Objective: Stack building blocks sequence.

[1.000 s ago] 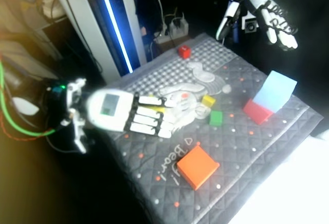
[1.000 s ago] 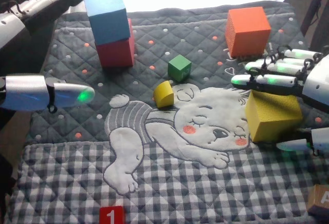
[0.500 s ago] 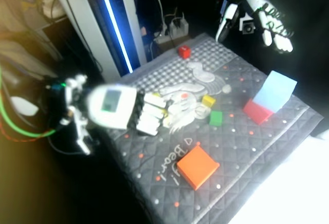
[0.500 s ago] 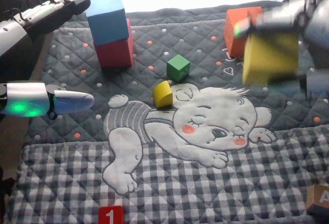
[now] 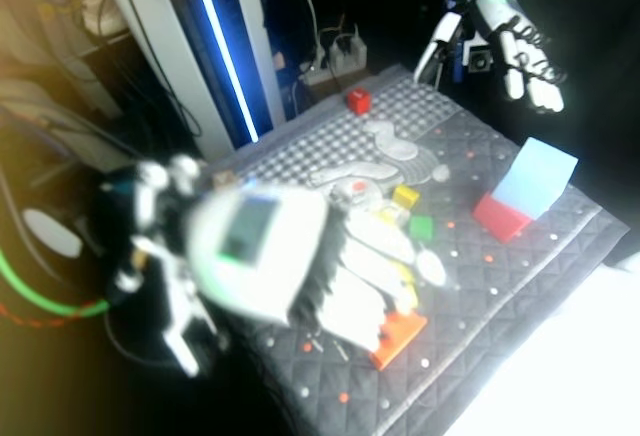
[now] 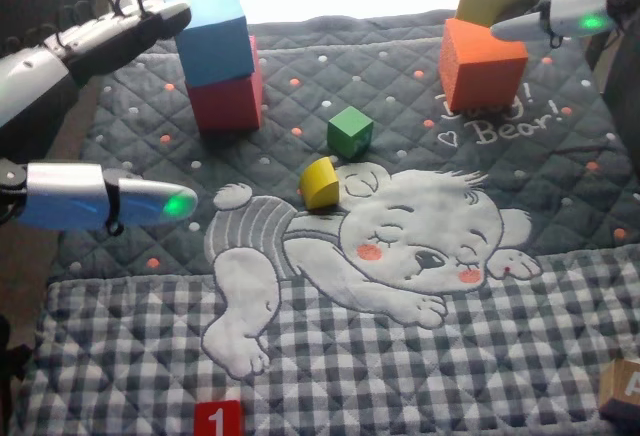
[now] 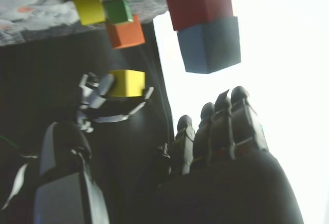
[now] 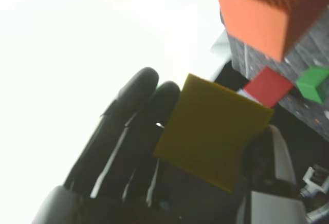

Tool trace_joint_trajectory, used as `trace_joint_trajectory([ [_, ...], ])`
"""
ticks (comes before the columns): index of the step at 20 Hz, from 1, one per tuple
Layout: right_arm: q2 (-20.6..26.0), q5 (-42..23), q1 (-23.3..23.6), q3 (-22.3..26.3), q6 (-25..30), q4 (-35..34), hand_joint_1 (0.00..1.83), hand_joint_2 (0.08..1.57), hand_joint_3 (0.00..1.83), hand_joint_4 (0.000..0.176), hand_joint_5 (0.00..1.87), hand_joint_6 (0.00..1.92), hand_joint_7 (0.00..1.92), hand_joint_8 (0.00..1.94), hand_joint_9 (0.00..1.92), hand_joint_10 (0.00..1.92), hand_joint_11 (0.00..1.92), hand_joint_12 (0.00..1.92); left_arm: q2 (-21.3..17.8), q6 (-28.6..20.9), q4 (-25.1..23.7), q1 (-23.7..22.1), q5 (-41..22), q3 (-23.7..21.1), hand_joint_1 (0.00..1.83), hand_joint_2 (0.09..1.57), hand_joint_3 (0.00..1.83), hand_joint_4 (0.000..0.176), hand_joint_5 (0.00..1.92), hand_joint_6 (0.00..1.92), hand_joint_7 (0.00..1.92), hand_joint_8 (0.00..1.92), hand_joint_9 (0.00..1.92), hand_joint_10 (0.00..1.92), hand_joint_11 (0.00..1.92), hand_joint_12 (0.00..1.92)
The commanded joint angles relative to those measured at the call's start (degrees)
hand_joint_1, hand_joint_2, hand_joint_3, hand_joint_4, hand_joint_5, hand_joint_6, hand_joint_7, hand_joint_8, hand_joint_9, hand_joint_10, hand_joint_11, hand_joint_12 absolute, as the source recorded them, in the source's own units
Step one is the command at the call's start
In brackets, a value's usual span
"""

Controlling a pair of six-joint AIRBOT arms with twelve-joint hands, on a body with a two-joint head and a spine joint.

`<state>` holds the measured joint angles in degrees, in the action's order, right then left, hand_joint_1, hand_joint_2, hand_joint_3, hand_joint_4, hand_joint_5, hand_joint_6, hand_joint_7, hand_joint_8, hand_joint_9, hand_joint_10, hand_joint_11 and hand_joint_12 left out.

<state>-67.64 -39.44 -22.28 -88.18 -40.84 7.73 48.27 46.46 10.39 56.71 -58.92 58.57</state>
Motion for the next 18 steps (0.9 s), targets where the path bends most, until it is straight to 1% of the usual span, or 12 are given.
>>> trace_joint_trajectory([
  [1, -0.41, -4.39, 0.95, -0.98, -0.12, -1.27, 1.26, 1.05, 0.0, 0.0, 1.06, 0.8, 1.19, 0.72, 1.28, 0.64, 1.15, 1.25, 0.18, -0.79, 0.13, -0.77, -6.57, 0.23, 0.76, 0.85, 0.0, 0.127, 0.09, 0.0, 0.02, 0.0, 0.0, 0.0, 0.0, 0.02],
  [4, -2.49, -2.4, 0.98, -3.09, -0.12, -1.27, 1.26, 1.07, 0.0, 0.0, 1.03, 0.84, 1.15, 0.81, 1.19, 0.8, 1.04, 1.37, 0.21, -1.27, -0.16, -0.76, -7.2, 0.24, 0.72, 0.85, 0.0, 0.139, 0.1, 0.01, 0.03, 0.0, 0.0, 0.0, 0.0, 0.0],
  [7, -3.55, -1.53, 0.97, -3.98, -0.12, -1.26, 1.25, 1.08, 0.0, 0.0, 1.01, 0.87, 1.11, 0.88, 1.15, 0.86, 1.01, 1.34, 0.13, -1.27, -0.3, -0.76, -7.18, 0.33, 0.75, 0.86, 0.0, 0.129, 0.11, 0.01, 0.02, 0.0, 0.0, 0.0, 0.0, 0.0],
  [9, -3.67, -0.79, 0.97, -4.28, -0.12, -1.26, 1.39, 1.07, 0.0, 0.0, 0.94, 0.83, 1.09, 0.82, 1.11, 1.06, 0.99, 1.26, 0.13, -1.41, -0.71, -0.86, -7.19, 0.34, 0.77, 0.86, 0.0, 0.125, 0.12, 0.01, 0.03, 0.0, 0.0, 0.0, 0.02, 0.01],
  [10, -3.7, -0.33, 0.97, -4.44, -0.12, -1.26, 1.37, 1.12, 0.0, 0.0, 0.88, 1.05, 0.99, 0.96, 0.92, 1.19, 0.64, 1.34, 0.14, -1.51, -0.89, -0.92, -7.28, 0.33, 0.77, 0.86, 0.0, 0.129, 0.11, 0.0, 0.03, 0.0, 0.0, 0.0, 0.02, 0.01],
  [11, -3.75, 0.03, 0.96, -4.56, -0.12, -1.26, 1.47, 1.07, 0.0, 0.0, 0.72, 0.53, 1.05, 0.9, 0.93, 1.13, 0.47, 1.42, 0.14, -1.63, -1.01, -0.92, -7.5, 0.32, 0.77, 0.87, 0.0, 0.13, 0.11, 0.0, 0.03, 0.0, 0.0, 0.0, 0.01, 0.01],
  [12, -3.77, 0.11, 0.95, -4.57, -0.12, -1.26, 1.38, 1.08, 0.0, 0.0, 0.67, 0.22, 1.01, 0.96, 0.87, 0.83, 0.43, 1.49, 0.13, -1.68, -1.03, -0.92, -7.59, 0.31, 0.79, 0.86, 0.0, 0.14, 0.12, 0.01, 0.04, 0.0, 0.0, 0.0, 0.02, 0.01],
  [13, -3.79, 0.26, 0.87, -4.57, -0.12, -1.25, 1.36, 1.09, 0.0, 0.0, 0.65, 0.09, 0.99, 1.0, 0.84, 0.71, 0.38, 1.51, 0.11, -1.8, -1.04, -0.92, -7.67, 0.35, 0.78, 0.87, 0.0, 0.133, 0.12, 0.01, 0.04, 0.01, 0.01, 0.0, 0.02, 0.01],
  [14, -3.87, 0.28, 0.76, -4.57, -0.12, -1.25, 1.24, 1.02, 0.0, 0.0, 0.6, 0.02, 0.75, 0.64, 0.82, 0.78, 0.55, 1.54, 0.12, -1.81, -1.05, -0.96, -7.5, 0.44, 0.81, 0.88, 0.01, 0.125, 0.13, 0.01, 0.06, 0.01, 0.02, 0.01, 0.03, 0.02],
  [15, -3.94, 0.28, 0.57, -4.56, -0.12, -1.25, 1.19, 1.01, 0.0, 0.0, 0.57, 0.0, 0.72, 0.42, 0.8, 0.79, 0.52, 1.55, 0.16, -1.85, -1.07, -1.07, -7.25, 0.62, 0.8, 0.89, 0.01, 0.124, 0.14, 0.01, 0.07, 0.01, 0.02, 0.01, 0.03, 0.02],
  [17, -3.96, 0.28, 0.28, -4.46, -0.12, -1.25, 1.16, 0.99, 0.0, 0.0, 0.48, 0.0, 0.72, 0.15, 0.79, 0.77, 0.51, 1.52, 0.16, -1.86, -1.23, -1.29, -6.99, 0.79, 0.81, 0.89, 0.01, 0.118, 0.15, 0.01, 0.07, 0.01, 0.03, 0.01, 0.03, 0.03],
  [18, -3.95, 0.27, 0.26, -4.24, -0.12, -1.25, 1.13, 0.98, 0.0, 0.0, 0.39, 0.0, 0.64, 0.05, 0.78, 0.58, 0.48, 1.41, 0.14, -1.86, -1.33, -1.37, -7.07, 0.78, 0.79, 0.89, 0.01, 0.128, 0.14, 0.01, 0.06, 0.01, 0.02, 0.0, 0.02, 0.02],
])
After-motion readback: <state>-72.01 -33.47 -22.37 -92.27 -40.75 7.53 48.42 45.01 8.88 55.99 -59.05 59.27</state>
